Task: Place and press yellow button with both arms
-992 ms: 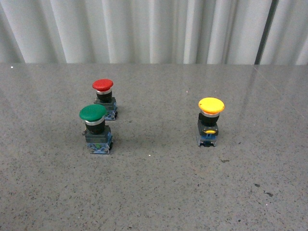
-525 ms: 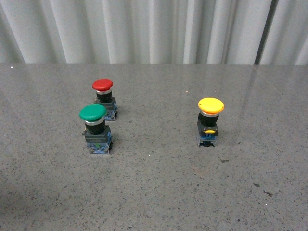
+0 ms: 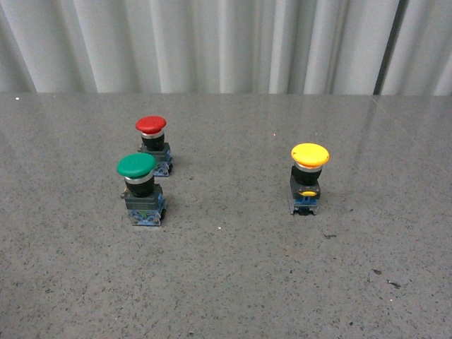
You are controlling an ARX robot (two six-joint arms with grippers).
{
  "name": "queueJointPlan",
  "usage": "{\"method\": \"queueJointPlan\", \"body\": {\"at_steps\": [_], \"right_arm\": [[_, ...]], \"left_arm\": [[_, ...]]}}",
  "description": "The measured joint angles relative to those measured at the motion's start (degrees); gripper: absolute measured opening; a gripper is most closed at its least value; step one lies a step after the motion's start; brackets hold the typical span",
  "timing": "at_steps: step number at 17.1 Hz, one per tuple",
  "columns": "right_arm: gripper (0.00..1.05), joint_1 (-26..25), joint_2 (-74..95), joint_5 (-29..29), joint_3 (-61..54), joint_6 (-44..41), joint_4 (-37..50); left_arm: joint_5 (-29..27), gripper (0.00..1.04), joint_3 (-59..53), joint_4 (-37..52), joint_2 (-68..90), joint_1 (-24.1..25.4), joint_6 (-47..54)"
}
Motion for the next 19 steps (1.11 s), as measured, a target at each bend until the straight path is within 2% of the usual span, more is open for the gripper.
{"method": "queueJointPlan", "body": {"at_steps": [16, 18, 19], "right_arm": [[0.98, 0.00, 0.00, 0.00, 0.00, 0.02, 0.00], [0.98, 0.00, 0.00, 0.04, 0.00, 0.02, 0.00], [0.98, 0.00, 0.00, 0.02, 0.00, 0.02, -0.04]], "left_arm": [[-0.04, 0.02, -6.84, -5.44, -13.31, 0.09, -0.02], [-0.17, 0.02, -6.80, -16.52, -21.77, 0.09, -0.02], [-0.02, 0.02, -6.64, -14.69, -22.62, 0.09, -0.02]]}}
